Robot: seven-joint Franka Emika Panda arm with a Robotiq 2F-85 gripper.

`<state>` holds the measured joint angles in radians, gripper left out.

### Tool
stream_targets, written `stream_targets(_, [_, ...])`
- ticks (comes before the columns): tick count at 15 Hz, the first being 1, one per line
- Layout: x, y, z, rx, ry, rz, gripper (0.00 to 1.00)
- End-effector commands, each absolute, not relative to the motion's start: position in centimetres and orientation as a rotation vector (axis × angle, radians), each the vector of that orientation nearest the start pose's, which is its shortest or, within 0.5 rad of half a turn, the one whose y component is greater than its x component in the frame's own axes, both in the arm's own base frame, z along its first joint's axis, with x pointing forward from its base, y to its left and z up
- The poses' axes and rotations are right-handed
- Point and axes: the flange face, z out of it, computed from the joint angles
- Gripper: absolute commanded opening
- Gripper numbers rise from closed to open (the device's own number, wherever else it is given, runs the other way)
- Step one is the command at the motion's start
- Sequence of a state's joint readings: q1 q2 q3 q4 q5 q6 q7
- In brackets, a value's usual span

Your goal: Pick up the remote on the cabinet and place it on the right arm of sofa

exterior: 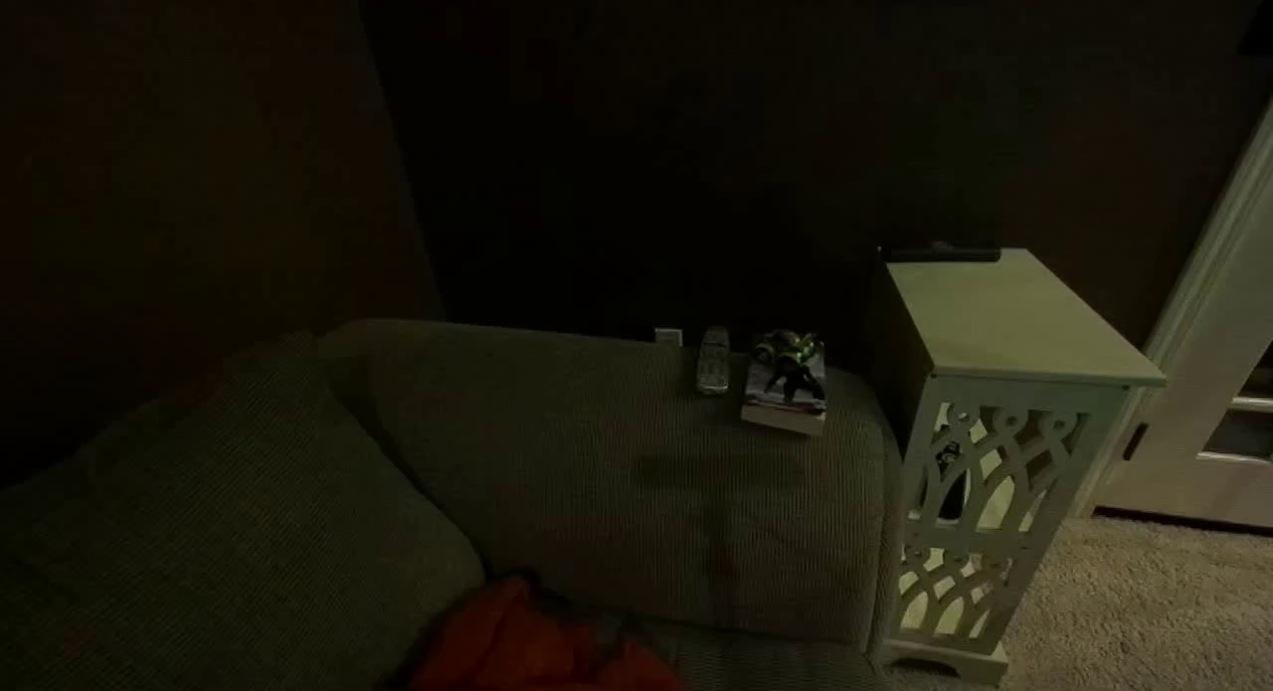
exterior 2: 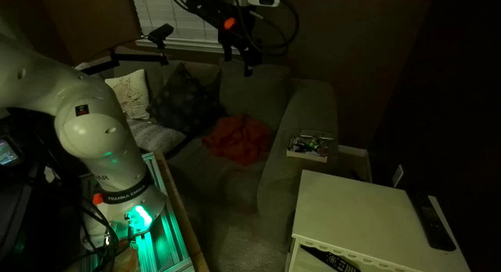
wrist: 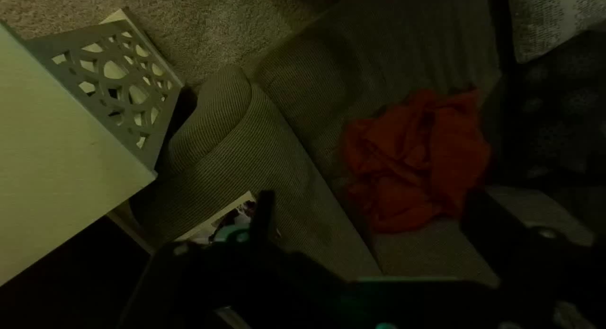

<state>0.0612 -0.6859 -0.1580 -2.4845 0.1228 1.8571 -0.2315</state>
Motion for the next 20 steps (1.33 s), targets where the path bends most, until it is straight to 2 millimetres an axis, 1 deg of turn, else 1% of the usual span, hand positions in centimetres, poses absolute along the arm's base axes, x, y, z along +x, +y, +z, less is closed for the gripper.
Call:
stream_targets(1, [35.1,-3.1,52.1,-2.924,-0.199,-0.120,1.00])
stream_targets(5, [35.1,-3.1,52.1,-2.924,-0.199,-0.120,1.00])
stream_targets(6, [36.0,-4.1,52.4,-2.918,-0.127,-0.175,1.00])
stream_targets(7, [36.8,-5.6,53.0,-2.949,-0.032,-0.247,1.00])
stream_targets(8, [37.8,-7.1,53.6,-2.944,0.017,-0.295,1.00])
stream_targets(9, [38.9,-9.0,54.2,-2.974,0.087,-0.358,1.00])
stream_targets(10, [40.3,-11.4,54.9,-3.015,0.139,-0.392,1.00])
stream_targets(11, [41.1,-13.3,55.5,-3.041,0.190,-0.427,1.00])
stream_targets(13, [42.9,-17.7,56.7,-3.103,0.311,-0.437,1.00])
stream_targets(15, [44.7,-21.5,57.3,-3.177,0.350,-0.357,1.00])
stream_targets(17, [45.5,-24.4,57.1,-3.224,0.366,-0.186,1.00])
stream_targets(18, [45.7,-26.3,56.8,-3.221,0.407,-0.104,1.00])
stream_targets(19, [46.1,-27.1,56.6,-3.197,0.434,-0.021,1.00])
stream_targets(20, [44.3,-24.9,56.3,-3.187,0.407,-0.165,1.00])
